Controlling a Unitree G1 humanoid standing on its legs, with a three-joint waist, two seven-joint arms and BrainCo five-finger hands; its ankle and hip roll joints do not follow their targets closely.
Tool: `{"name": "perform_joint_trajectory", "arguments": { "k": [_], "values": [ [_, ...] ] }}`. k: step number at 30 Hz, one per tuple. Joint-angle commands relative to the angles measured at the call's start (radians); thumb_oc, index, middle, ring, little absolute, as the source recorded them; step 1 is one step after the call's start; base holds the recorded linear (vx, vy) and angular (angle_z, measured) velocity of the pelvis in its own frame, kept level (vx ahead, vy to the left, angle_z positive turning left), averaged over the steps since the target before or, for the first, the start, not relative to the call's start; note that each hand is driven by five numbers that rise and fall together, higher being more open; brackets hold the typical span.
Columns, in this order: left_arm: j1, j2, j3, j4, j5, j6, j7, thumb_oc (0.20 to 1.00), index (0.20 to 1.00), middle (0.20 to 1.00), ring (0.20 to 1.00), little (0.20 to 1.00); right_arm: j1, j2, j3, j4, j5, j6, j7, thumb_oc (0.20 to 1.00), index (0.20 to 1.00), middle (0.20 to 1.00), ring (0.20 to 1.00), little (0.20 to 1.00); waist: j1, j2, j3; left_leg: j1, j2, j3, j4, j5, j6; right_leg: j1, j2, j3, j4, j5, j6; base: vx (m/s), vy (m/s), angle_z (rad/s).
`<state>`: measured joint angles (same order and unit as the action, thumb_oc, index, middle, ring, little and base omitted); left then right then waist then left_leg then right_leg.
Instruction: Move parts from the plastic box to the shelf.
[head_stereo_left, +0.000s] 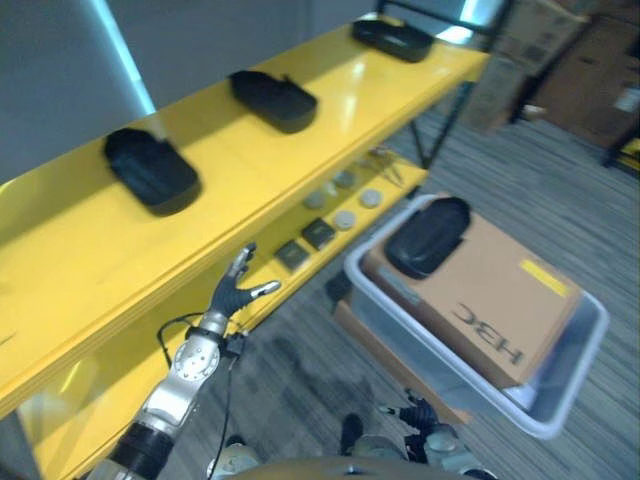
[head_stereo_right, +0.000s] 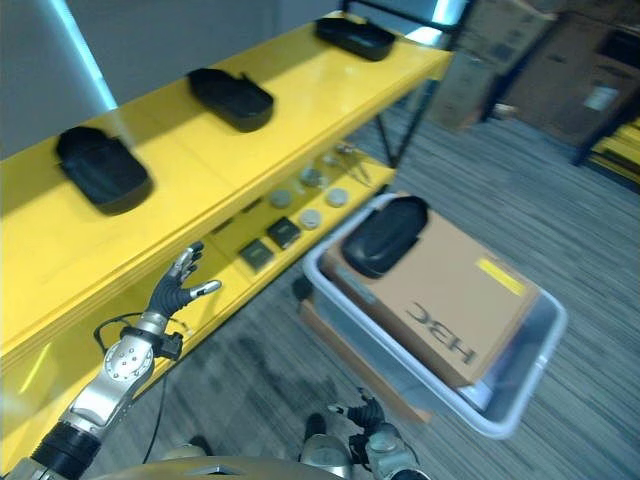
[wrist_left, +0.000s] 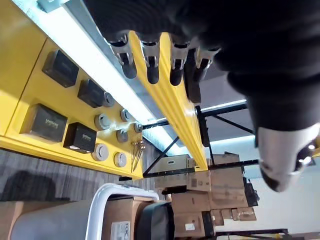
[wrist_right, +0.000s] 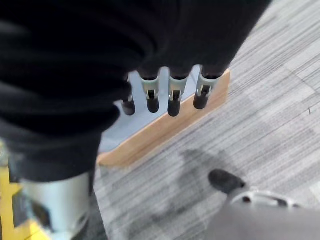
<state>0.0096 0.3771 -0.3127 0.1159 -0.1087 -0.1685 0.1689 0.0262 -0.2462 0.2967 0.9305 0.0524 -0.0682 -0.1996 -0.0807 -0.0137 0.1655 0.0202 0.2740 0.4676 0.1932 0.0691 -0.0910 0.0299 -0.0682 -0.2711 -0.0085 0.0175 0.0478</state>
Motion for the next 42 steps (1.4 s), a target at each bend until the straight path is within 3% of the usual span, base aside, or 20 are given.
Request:
{"name": "perform_joint_trajectory", "arguments": {
  "k": [1, 2, 3, 4, 5, 6, 8, 11, 14, 18, 22, 26, 27, 30, 33, 38, 42],
  "values": [
    [-0.011, -0.012, 0.009, -0.015, 0.058, -0.060, 0.068, 1.000, 1.000, 1.000, 1.000, 1.000, -0.017, -0.050, 0.035, -0.117, -0.065, -0.045, -0.024, 1.000, 1.000, 1.000, 1.000, 1.000, 0.017, -0.019, 0.059, -0.106, -0.061, -0.153, 0.128, 0.007, -0.030, 0.038, -0.026, 0.083, -0.017, -0.039, 0.036, -0.10, -0.065, -0.93],
    [0.000, -0.030, 0.005, 0.020, 0.086, -0.059, 0.098, 1.000, 1.000, 1.000, 1.000, 1.000, -0.003, -0.075, 0.043, -0.194, -0.082, -0.056, -0.023, 1.000, 1.000, 1.000, 1.000, 1.000, 0.033, -0.012, 0.066, -0.127, -0.145, -0.274, 0.096, -0.014, -0.019, 0.037, -0.028, 0.118, -0.037, -0.030, 0.043, -0.01, 0.004, -1.32],
    [0.007, -0.043, 0.003, 0.054, 0.105, -0.057, 0.113, 1.000, 1.000, 1.000, 1.000, 1.000, 0.000, -0.099, 0.045, -0.247, -0.114, -0.065, -0.031, 1.000, 1.000, 1.000, 1.000, 1.000, 0.042, -0.006, 0.071, -0.133, -0.198, -0.355, 0.043, -0.048, -0.008, 0.035, -0.028, 0.150, -0.047, -0.024, 0.050, 0.02, 0.008, -1.54],
    [0.011, -0.047, 0.004, 0.082, 0.131, -0.052, 0.142, 1.000, 1.000, 1.000, 1.000, 1.000, 0.006, -0.106, 0.030, -0.294, -0.117, -0.080, -0.050, 1.000, 1.000, 1.000, 1.000, 1.000, 0.042, -0.001, 0.076, -0.126, -0.212, -0.400, -0.006, -0.066, -0.001, 0.033, -0.024, 0.179, -0.052, -0.022, 0.053, 0.01, 0.040, -0.95],
    [0.016, -0.049, 0.005, 0.120, 0.160, -0.044, 0.177, 1.000, 1.000, 1.000, 1.000, 1.000, 0.023, -0.109, 0.013, -0.342, -0.089, -0.095, -0.058, 1.000, 1.000, 1.000, 1.000, 1.000, 0.036, 0.007, 0.079, -0.130, -0.205, -0.434, -0.057, -0.043, -0.002, 0.019, -0.023, 0.210, -0.046, -0.017, 0.057, 0.04, 0.123, -0.97],
    [0.012, -0.064, -0.006, 0.233, 0.193, -0.016, 0.195, 1.000, 1.000, 1.000, 1.000, 1.000, 0.035, -0.135, -0.008, -0.469, -0.088, -0.124, -0.069, 1.000, 1.000, 1.000, 1.000, 1.000, 0.028, 0.024, 0.087, -0.137, -0.221, -0.513, -0.104, -0.034, 0.005, -0.005, -0.014, 0.267, -0.031, -0.013, 0.063, 0.04, 0.127, -0.95],
    [0.012, -0.070, -0.005, 0.262, 0.198, -0.025, 0.195, 1.000, 1.000, 1.000, 1.000, 1.000, 0.045, -0.138, -0.011, -0.493, -0.090, -0.133, -0.053, 1.000, 1.000, 1.000, 1.000, 1.000, 0.019, 0.029, 0.079, -0.119, -0.216, -0.506, -0.128, -0.045, 0.011, -0.008, -0.007, 0.285, -0.035, -0.013, 0.064, 0.06, 0.078, -1.12],
    [-0.021, -0.106, -0.056, 0.482, 0.230, -0.007, 0.187, 1.000, 1.000, 1.000, 1.000, 1.000, 0.065, -0.149, -0.044, -0.601, -0.098, -0.178, -0.088, 1.000, 1.000, 1.000, 1.000, 1.000, -0.015, 0.056, 0.060, -0.061, -0.198, -0.450, -0.219, -0.015, 0.009, -0.015, -0.008, 0.283, -0.043, -0.006, 0.071, 0.08, 0.165, -1.08],
    [-0.040, -0.123, -0.027, 0.661, 0.236, 0.002, 0.213, 1.000, 1.000, 1.000, 1.000, 1.000, 0.070, -0.162, -0.072, -0.731, -0.107, -0.229, -0.120, 1.000, 1.000, 1.000, 1.000, 1.000, -0.040, 0.060, 0.042, -0.017, -0.204, -0.407, -0.276, -0.013, 0.017, -0.024, -0.017, 0.288, -0.046, 0.001, 0.091, 0.07, 0.164, -0.14],
    [-0.068, -0.133, -0.003, 0.835, 0.263, 0.028, 0.225, 1.000, 1.000, 1.000, 1.000, 1.000, 0.016, -0.176, -0.086, -0.796, -0.131, -0.245, -0.162, 1.000, 1.000, 1.000, 1.000, 1.000, -0.037, 0.052, 0.035, -0.015, -0.213, -0.382, -0.280, -0.024, 0.027, -0.035, -0.031, 0.300, -0.050, 0.010, 0.106, 0.05, 0.137, -0.09],
    [-0.095, -0.117, 0.011, 0.927, 0.278, 0.046, 0.221, 1.000, 1.000, 1.000, 1.000, 1.000, -0.192, -0.207, -0.087, -0.731, -0.181, -0.197, -0.224, 1.000, 1.000, 1.000, 1.000, 1.000, 0.006, 0.037, 0.040, -0.040, -0.234, -0.372, -0.280, -0.038, 0.046, -0.062, -0.054, 0.306, -0.071, 0.040, 0.128, 0.00, 0.100, 0.01],
    [-0.123, -0.100, -0.011, 0.923, 0.269, 0.040, 0.206, 1.000, 1.000, 1.000, 1.000, 1.000, -0.350, -0.215, -0.078, -0.614, -0.189, -0.156, -0.261, 1.000, 1.000, 1.000, 1.000, 1.000, 0.033, 0.032, 0.063, -0.082, -0.243, -0.385, -0.280, -0.031, 0.050, -0.101, -0.064, 0.301, -0.070, 0.055, 0.136, -0.08, 0.051, 0.06],
    [-0.137, -0.093, -0.044, 0.903, 0.245, 0.033, 0.199, 1.000, 1.000, 1.000, 1.000, 1.000, -0.509, -0.220, -0.071, -0.438, -0.156, -0.113, -0.303, 1.000, 1.000, 1.000, 1.000, 1.000, 0.061, 0.035, 0.089, -0.128, -0.254, -0.403, -0.280, -0.018, 0.049, -0.134, -0.072, 0.287, -0.073, 0.072, 0.134, -0.10, 0.047, 0.28],
    [-0.150, -0.093, -0.058, 0.900, 0.217, 0.028, 0.200, 1.000, 1.000, 1.000, 1.000, 1.000, -0.613, -0.235, -0.070, -0.330, -0.143, -0.095, -0.339, 1.000, 1.000, 1.000, 1.000, 1.000, 0.079, 0.041, 0.103, -0.157, -0.257, -0.415, -0.280, -0.008, 0.044, -0.153, -0.076, 0.273, -0.077, 0.080, 0.134, -0.07, 0.038, 0.21],
    [-0.176, -0.094, -0.126, 0.881, 0.188, 0.014, 0.187, 1.000, 1.000, 1.000, 1.000, 1.000, -0.841, -0.293, -0.062, -0.062, -0.047, -0.096, -0.382, 1.000, 1.000, 1.000, 1.000, 1.000, 0.115, 0.051, 0.125, -0.206, -0.266, -0.442, -0.280, 0.011, 0.037, -0.185, -0.078, 0.252, -0.079, 0.093, 0.132, -0.03, 0.033, 0.36],
    [-0.194, -0.076, -0.165, 0.859, 0.157, 0.010, 0.174, 1.000, 1.000, 1.000, 1.000, 1.000, -1.020, -0.393, -0.005, 0.204, 0.022, -0.080, -0.351, 1.000, 1.000, 1.000, 1.000, 1.000, 0.162, 0.068, 0.152, -0.270, -0.277, -0.484, -0.280, 0.032, 0.026, -0.226, -0.080, 0.216, -0.079, 0.101, 0.129, -0.02, 0.009, 0.25],
    [-0.203, -0.084, -0.149, 0.867, 0.110, 0.012, 0.182, 1.000, 1.000, 1.000, 1.000, 1.000, -1.050, -0.420, -0.007, 0.261, 0.068, -0.079, -0.336, 1.000, 1.000, 1.000, 1.000, 1.000, 0.178, 0.079, 0.163, -0.299, -0.281, -0.506, -0.280, 0.044, 0.022, -0.243, -0.085, 0.203, -0.079, 0.106, 0.132, 0.00, 0.003, 0.21]
  ]
}}
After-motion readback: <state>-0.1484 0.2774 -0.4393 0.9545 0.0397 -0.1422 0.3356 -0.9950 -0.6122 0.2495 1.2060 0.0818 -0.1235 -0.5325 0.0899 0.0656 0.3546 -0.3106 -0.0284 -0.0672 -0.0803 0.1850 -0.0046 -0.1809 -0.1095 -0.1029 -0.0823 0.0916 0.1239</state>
